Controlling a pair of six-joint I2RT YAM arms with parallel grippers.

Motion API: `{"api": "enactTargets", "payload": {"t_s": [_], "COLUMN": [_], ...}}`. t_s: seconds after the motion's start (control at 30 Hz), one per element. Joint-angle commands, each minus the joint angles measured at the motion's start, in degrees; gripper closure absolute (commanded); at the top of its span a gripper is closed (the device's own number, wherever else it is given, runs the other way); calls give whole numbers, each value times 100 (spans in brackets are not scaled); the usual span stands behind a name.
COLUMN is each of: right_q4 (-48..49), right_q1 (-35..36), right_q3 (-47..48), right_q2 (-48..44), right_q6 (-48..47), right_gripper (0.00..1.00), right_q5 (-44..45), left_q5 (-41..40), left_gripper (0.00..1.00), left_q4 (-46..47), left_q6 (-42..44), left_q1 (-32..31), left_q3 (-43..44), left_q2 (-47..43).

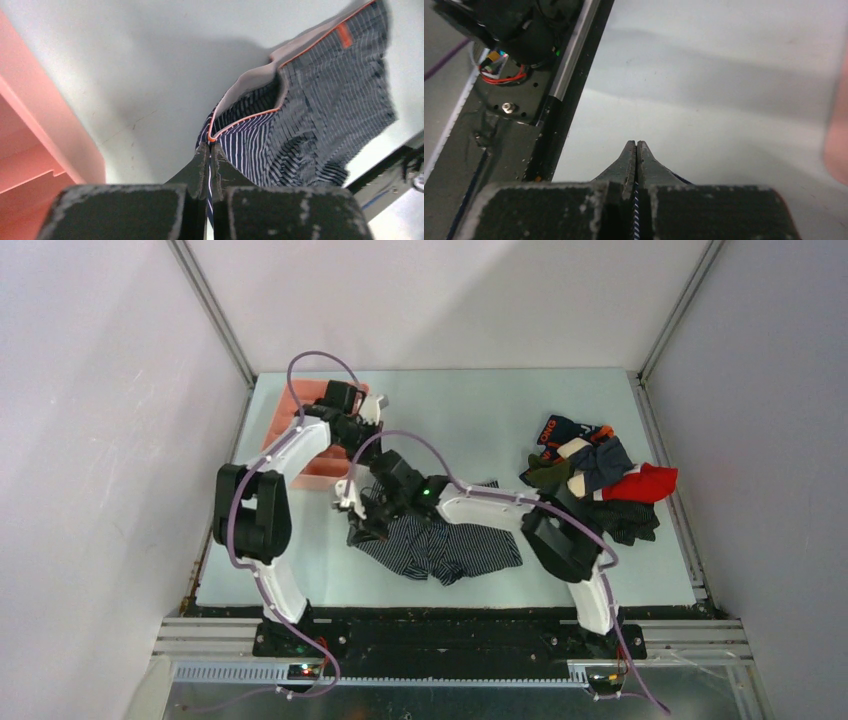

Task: Roll the underwear
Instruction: Fold the underwear at the center of the board.

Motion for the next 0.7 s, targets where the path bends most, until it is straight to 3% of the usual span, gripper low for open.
{"api": "enactTargets", "payload": {"t_s": [0.0,0.27,0.67], "right_q4": [546,749,688], "right_q1": [-279,-832,-1623], "right_q3": [-593,-1760,-3298], "right_q2": [-912,-1878,-3063], "right_q6": [323,388,374], "right_gripper": [100,100,100], "right_q5": [-354,-535,-706], "left_q5": [729,975,948], "left_gripper": [100,100,100], "left_q4": [103,7,665], "left_q6": [-515,-790,-1782], "left_q1": [-55,-596,-1367], "left_q3": [428,1232,2052], "left_q2": [-296,343,968]}}
